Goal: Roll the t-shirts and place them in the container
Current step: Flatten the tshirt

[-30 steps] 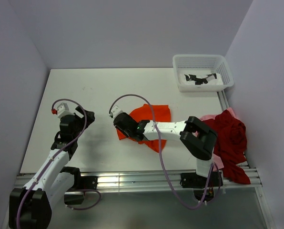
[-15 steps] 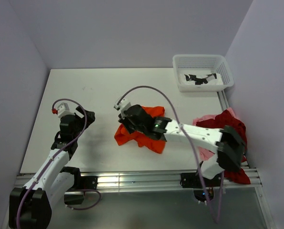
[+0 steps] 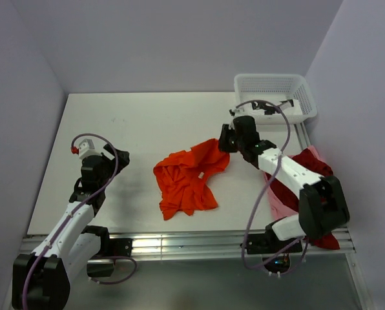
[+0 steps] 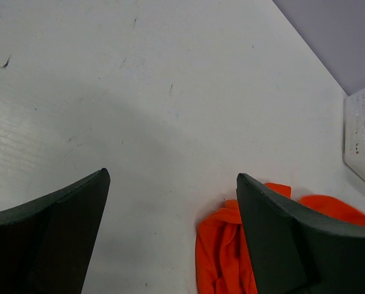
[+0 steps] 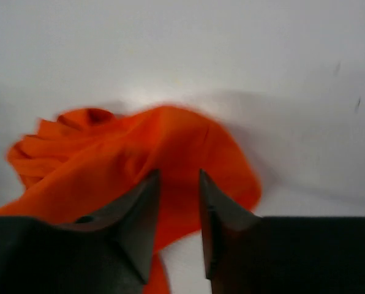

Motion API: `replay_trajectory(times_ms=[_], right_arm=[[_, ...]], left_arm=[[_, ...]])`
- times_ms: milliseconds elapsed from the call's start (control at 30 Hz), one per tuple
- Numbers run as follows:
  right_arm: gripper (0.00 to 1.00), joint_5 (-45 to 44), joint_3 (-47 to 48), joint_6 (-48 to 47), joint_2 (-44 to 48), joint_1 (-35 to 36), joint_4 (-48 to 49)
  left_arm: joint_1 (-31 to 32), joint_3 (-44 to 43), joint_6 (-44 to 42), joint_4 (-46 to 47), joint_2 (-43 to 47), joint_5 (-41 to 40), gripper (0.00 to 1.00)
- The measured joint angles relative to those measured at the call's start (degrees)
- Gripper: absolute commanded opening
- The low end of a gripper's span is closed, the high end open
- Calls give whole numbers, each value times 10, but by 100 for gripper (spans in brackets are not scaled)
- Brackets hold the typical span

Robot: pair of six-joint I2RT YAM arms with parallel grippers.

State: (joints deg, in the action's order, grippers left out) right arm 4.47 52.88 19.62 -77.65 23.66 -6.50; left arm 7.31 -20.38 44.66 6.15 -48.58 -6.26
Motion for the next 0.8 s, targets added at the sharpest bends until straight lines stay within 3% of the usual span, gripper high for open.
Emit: replay_trajectory(times_ms=[33,67,267,433,633,800], right_arm=[[57,1,-15,10,-24,-9,-6],[59,2,-35,21,-34,-14,-10],[62,2,-103,44,16,-18,-23],[64,26,-107,45,63,-17,41],[65,34,-133,45,40,5,77],[62,-27,-132,27,10,77,71]], left_arm=[[0,0,0,0,0,1,90],[0,0,0,0,0,4,90],[0,0,-1,2,-2,11,90],[0,0,-3,7,-18,19,89],[0,0,-5,11,-22,22,89],[0,0,-5,15,-23,24,89]])
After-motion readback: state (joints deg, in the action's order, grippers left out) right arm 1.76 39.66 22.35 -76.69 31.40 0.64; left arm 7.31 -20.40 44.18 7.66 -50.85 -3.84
